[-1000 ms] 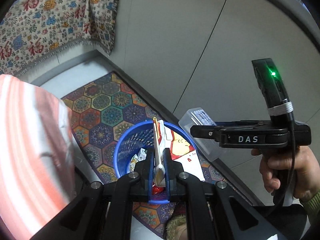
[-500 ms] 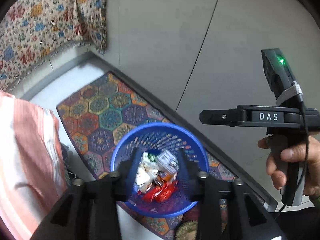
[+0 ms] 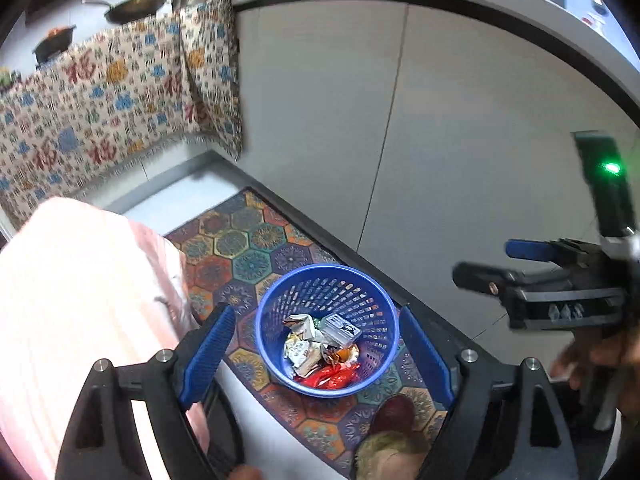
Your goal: Collect trash
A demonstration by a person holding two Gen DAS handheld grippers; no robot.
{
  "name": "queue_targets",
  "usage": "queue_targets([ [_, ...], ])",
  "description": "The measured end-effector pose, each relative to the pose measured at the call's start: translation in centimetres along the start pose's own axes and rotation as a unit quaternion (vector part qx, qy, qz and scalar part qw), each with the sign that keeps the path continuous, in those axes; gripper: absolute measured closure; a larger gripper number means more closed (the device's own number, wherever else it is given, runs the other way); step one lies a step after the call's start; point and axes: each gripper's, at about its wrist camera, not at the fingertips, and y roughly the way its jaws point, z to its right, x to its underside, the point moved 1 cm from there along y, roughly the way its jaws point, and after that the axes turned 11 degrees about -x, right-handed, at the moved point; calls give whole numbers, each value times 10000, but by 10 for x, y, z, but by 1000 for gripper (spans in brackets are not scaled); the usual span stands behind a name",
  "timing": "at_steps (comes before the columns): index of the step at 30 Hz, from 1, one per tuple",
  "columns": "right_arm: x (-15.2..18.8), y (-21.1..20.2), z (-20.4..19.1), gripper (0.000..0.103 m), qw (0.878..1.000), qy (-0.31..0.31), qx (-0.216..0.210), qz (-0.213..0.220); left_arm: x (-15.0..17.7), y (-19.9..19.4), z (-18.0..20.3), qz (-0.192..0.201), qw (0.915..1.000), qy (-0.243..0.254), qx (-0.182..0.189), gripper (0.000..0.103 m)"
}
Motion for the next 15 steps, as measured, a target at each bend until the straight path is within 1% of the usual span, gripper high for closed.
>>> queue_targets([
  [4, 31, -26, -15, 0, 9998, -8, 95, 188, 10, -23, 3, 157, 9998, -74, -32, 17],
  [5, 37, -30, -16, 0, 9997, 37, 86, 206, 12, -27, 3, 142, 9998, -101, -121, 17],
  [6, 43, -33, -17, 0, 9997, 67, 84, 229, 13, -31, 4, 126, 9995, -103, -273, 17],
  [7, 46, -36, -18, 0, 9996, 79, 112, 245, 14, -35, 6, 127, 9985, -63, -525, 17],
  [9, 53, -43, -21, 0, 9992, 34, 277, 298, 17, -38, 10, 193, 9950, 42, -978, 17],
  [10, 55, -45, -24, 0, 9989, -11, 353, 311, 19, -39, 10, 169, 9937, 18, -1106, 17],
  [12, 59, -50, -31, 0, 9985, -62, 436, 337, 21, -36, 5, -34, 9941, -129, -1073, 17],
  [13, 61, -52, -34, 0, 9984, -54, 446, 349, 23, -34, 1, -178, 9950, -218, -956, 17],
  [15, 63, -55, -36, 0, 9982, -34, 480, 352, 25, -32, -6, -331, 9967, -404, -617, 17],
])
